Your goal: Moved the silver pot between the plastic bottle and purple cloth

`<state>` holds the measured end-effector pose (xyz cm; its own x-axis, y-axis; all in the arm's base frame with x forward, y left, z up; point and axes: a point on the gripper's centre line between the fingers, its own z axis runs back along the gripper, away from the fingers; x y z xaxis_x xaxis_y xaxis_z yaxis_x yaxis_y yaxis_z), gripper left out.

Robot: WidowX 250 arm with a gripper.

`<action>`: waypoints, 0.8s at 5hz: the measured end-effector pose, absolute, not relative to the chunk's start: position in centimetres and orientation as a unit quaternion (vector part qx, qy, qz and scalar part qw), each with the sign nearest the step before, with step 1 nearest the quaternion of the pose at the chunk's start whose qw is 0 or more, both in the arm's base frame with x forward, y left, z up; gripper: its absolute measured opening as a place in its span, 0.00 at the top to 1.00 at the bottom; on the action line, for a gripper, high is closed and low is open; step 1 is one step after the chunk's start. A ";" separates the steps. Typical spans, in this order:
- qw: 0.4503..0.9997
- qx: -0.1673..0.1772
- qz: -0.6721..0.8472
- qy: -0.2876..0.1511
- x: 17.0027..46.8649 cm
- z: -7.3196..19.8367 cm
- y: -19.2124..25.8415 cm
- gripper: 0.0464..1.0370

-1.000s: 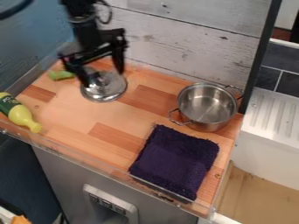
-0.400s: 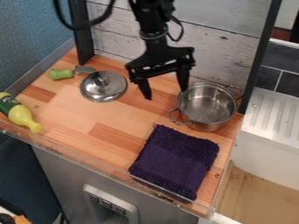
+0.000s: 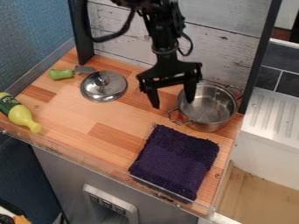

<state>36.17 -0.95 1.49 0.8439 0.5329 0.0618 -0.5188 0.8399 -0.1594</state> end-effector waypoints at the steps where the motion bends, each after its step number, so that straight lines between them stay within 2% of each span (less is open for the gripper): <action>1: 0.958 -0.067 0.277 -0.045 36.6 0.2 -1.0 0.09; 3: 0.958 -0.081 0.272 -0.049 37.3 -0.4 -1.3 0.70; 4: 0.956 -0.081 0.278 -0.051 37.4 -0.4 -0.8 0.90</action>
<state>37.41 -0.83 -0.44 0.8401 0.5400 0.0519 -0.5234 0.8320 -0.1841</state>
